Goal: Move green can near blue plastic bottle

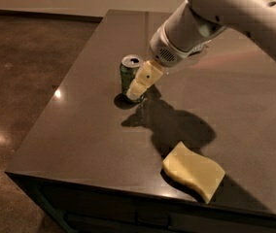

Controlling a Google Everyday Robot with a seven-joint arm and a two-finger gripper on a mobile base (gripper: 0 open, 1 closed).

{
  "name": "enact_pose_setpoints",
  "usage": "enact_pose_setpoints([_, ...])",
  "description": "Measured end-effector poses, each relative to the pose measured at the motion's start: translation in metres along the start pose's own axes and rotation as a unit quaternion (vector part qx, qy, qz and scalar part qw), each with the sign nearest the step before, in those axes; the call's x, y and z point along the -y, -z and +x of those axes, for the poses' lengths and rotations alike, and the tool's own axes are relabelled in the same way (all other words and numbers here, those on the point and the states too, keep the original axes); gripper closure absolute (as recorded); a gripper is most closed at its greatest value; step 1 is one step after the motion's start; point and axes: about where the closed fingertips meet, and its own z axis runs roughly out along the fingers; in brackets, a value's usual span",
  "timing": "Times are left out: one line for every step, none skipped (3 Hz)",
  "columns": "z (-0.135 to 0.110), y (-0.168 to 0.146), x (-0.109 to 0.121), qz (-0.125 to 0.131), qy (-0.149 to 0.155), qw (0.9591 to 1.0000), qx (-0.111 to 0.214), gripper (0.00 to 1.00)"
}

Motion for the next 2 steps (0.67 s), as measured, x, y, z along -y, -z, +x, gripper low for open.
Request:
enact_pose_setpoints([-0.0053,-0.01,-0.0025,-0.009,-0.002,0.9999,0.006,0.0])
enact_pose_setpoints([-0.0114,-0.0184,-0.0064,-0.02,-0.001,0.9997,0.01,0.16])
